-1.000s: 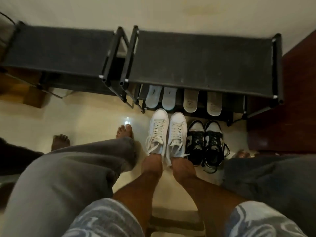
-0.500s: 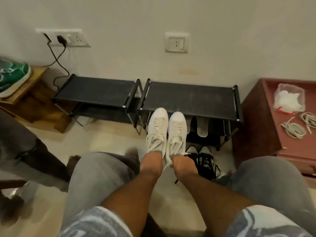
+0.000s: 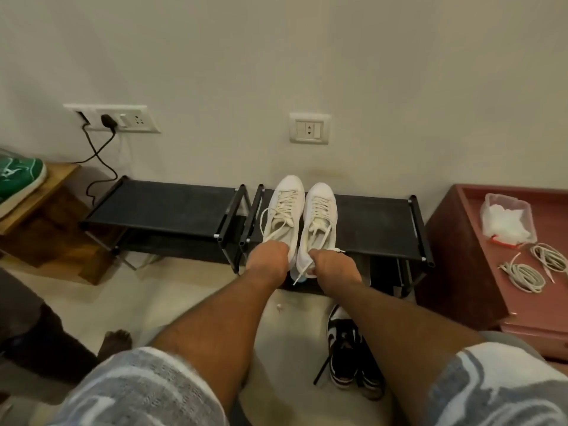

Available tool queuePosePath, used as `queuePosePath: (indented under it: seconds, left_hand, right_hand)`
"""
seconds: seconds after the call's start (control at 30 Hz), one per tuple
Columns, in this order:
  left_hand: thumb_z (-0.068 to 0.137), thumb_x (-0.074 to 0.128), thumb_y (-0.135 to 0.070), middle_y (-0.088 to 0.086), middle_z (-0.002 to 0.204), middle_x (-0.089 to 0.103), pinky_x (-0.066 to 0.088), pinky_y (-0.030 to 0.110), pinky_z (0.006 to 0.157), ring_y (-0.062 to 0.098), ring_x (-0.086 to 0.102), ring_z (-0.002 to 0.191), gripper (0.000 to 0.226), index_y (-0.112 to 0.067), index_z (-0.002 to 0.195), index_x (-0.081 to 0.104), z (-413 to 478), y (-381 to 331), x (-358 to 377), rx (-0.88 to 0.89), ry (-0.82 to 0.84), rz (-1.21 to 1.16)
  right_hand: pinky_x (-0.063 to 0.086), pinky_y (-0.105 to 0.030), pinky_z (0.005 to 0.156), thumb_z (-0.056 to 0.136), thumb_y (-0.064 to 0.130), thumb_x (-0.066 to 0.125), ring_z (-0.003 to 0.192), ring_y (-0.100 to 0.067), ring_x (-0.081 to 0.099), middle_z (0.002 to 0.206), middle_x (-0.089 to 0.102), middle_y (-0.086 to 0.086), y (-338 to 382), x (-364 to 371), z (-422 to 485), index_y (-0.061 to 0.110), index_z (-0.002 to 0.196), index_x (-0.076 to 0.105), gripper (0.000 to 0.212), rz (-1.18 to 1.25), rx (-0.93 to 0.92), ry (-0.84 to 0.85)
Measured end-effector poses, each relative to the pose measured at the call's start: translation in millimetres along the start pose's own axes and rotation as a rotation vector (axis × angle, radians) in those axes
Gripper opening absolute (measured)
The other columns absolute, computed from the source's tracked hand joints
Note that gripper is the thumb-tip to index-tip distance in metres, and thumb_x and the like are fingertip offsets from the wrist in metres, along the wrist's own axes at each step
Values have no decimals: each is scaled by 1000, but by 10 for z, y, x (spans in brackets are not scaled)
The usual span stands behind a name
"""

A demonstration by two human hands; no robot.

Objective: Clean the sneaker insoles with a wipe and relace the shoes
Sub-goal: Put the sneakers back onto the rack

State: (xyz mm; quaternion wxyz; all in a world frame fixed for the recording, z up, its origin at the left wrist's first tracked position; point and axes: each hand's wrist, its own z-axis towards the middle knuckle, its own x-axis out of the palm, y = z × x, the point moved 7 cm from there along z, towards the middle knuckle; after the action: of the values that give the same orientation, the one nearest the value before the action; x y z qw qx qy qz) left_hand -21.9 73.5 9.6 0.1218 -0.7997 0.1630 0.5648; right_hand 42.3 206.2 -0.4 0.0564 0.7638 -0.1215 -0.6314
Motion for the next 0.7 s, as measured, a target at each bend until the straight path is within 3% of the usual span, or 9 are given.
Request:
queuePosePath:
  seconds: [0.33,0.7]
  left_hand:
    - [95,75,-22,10,127,68,57,42,92,31,67,117,33,-17,127,66,968,159,-207,24,1,23]
    - [100,70,-30,10,128,68,57,42,93,32,67,118,32,-15,128,65,1194,148,52,19,35,27]
  right_hand:
    - [54,-43,85,102,32,61,109,-31,66,120,68,-8,-132,-179,946,19,121,57,24,-27,3,19]
    - [56,-44,85,101,30,62,107,-32,67,121,69,-9,-167,30,1075,20,125,60,26,-63,-15,59]
